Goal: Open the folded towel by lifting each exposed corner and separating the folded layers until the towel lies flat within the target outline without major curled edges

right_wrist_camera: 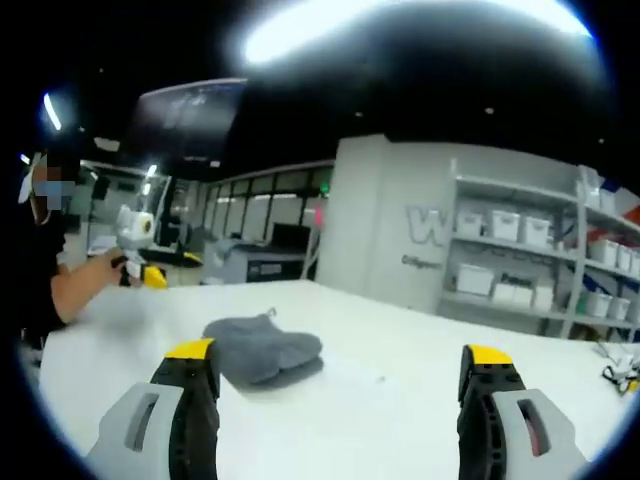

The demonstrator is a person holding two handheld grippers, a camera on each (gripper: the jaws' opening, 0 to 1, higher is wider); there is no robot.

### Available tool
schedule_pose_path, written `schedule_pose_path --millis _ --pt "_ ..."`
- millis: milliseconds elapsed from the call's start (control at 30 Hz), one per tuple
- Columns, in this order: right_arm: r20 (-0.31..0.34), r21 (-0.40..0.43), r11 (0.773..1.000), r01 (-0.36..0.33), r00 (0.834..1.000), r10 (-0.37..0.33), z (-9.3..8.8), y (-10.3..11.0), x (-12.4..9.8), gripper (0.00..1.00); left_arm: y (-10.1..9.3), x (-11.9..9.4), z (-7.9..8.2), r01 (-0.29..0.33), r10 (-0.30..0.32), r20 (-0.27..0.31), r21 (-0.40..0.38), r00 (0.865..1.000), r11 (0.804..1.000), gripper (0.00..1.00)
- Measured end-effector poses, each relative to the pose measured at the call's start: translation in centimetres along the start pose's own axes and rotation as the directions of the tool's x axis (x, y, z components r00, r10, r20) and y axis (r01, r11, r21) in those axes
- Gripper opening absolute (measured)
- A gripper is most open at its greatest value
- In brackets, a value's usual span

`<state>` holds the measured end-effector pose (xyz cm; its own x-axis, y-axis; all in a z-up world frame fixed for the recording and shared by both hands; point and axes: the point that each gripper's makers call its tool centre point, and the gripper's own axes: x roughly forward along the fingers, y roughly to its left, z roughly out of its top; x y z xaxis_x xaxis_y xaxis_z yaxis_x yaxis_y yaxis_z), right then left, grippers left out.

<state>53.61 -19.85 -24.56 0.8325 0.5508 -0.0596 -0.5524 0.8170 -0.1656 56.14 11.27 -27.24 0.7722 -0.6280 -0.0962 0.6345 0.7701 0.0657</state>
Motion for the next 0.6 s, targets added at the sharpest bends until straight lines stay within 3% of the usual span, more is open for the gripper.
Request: schedule_pose_path --millis 133,267,600 --pt "0.007 0.034 0.999 0.016 1.0 -0.016 -0.1 -0.1 0.0 1.0 0.0 -0.2 -1.5 0.004 -0.005 -0.018 -0.011 1.0 1.0 0.99" --pt "0.033 0.047 0.999 0.023 0.999 -0.024 0.1 -0.5 -0.2 1.0 0.3 -0.5 -2.0 -0.002 0.001 -0.032 -0.019 0.999 1.0 0.99" --pt "0.014 0.066 0.998 -0.014 1.0 0.013 -1.6 0.7 1.3 1.0 2.4 -1.2 -1.1 -0.074 0.074 -0.006 0.002 0.997 0.997 0.99"
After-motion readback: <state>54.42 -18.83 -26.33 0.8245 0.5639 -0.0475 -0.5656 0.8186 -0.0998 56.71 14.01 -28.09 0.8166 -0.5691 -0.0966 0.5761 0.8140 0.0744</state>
